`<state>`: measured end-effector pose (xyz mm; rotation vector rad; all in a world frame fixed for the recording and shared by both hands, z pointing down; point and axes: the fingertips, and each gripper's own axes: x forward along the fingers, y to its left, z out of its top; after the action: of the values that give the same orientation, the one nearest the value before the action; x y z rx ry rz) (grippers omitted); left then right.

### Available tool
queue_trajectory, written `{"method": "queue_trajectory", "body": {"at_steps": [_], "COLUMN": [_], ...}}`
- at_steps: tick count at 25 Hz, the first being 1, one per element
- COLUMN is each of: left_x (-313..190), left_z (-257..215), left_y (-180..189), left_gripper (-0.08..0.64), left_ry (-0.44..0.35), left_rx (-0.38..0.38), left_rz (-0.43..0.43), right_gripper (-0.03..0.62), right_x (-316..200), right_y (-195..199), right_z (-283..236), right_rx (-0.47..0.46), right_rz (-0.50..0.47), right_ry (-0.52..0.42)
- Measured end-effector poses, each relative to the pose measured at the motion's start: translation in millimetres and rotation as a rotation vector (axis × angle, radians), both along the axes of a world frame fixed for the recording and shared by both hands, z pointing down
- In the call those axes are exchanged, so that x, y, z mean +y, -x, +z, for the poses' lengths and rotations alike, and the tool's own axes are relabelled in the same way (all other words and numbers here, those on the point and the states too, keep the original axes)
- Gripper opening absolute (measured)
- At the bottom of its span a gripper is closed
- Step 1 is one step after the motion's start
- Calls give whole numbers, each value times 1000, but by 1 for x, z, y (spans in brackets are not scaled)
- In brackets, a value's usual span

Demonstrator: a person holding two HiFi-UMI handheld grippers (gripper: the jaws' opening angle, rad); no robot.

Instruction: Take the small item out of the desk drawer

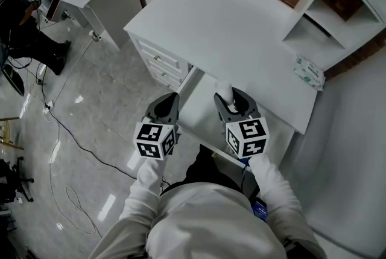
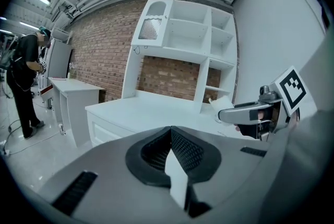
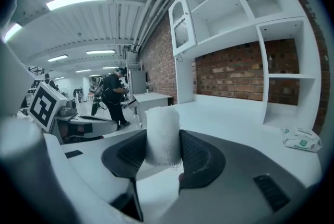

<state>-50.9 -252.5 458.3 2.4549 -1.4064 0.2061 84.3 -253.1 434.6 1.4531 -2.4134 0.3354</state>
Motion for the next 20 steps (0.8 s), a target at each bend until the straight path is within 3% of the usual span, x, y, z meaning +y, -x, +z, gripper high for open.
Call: {"method": "queue_trajectory", "body": {"at_steps": [20], "left_x": [11], "left_z": [-16], "left_y": [-20], "left_gripper": [18], "left_ry": [-49], "left_rx": [-8], "left_rz": [56], "right_gripper": [199], "right_x": [26], "right_y": [-36], "right_z": [-39], "right_rx": [-73], "right_rz": [119], "right_ry": [-137]}}
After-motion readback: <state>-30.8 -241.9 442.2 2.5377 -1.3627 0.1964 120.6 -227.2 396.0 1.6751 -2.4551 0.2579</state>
